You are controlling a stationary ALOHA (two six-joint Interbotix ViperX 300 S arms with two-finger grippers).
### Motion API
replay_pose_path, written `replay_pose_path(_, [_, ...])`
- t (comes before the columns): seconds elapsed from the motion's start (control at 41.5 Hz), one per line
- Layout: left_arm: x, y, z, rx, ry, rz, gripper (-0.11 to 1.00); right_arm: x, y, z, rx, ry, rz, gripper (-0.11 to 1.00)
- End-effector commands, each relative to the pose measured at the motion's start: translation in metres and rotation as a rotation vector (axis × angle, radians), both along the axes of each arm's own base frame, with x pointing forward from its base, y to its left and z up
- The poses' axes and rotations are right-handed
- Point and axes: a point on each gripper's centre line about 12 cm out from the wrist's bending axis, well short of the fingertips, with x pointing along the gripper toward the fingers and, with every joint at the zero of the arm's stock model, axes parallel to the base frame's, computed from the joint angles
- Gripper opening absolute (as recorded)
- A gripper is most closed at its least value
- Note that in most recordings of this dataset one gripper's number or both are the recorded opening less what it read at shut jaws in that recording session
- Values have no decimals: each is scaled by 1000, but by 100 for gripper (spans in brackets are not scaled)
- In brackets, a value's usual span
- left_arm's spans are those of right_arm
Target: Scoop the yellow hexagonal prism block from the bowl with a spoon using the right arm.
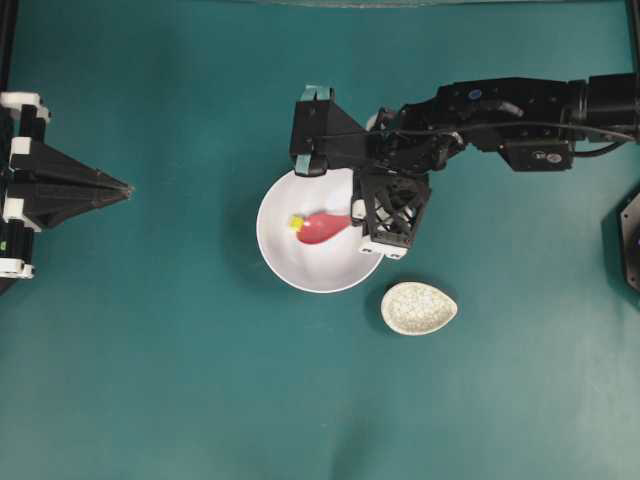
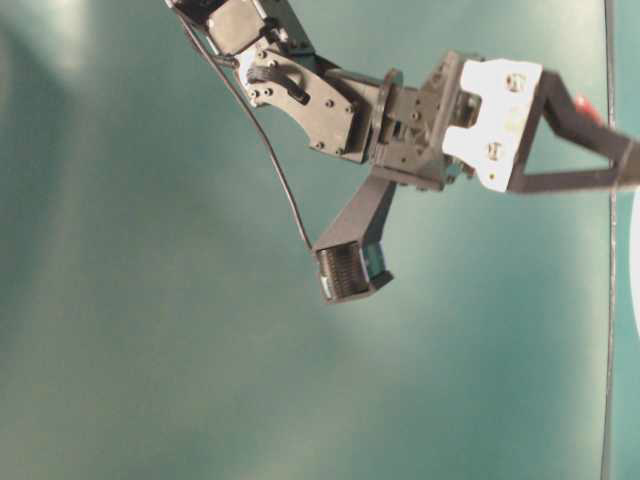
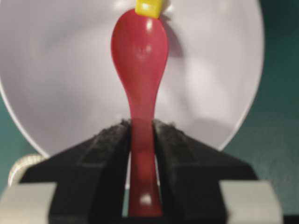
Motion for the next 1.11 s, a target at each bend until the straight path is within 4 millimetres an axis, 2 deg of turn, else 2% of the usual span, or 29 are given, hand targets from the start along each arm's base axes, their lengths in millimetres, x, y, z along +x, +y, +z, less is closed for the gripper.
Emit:
replay_pose_path(0.0, [2, 0, 5, 3, -17, -1, 0, 8, -2, 17, -18, -73, -7, 23])
replay_pose_path(0.626, [2, 0, 6, 1, -20, -1, 0, 14, -4, 21, -29, -151, -37, 23])
replay_pose_path(1.083, [2, 0, 6, 1, -20, 1, 0, 2, 6, 17, -70, -257, -54, 23])
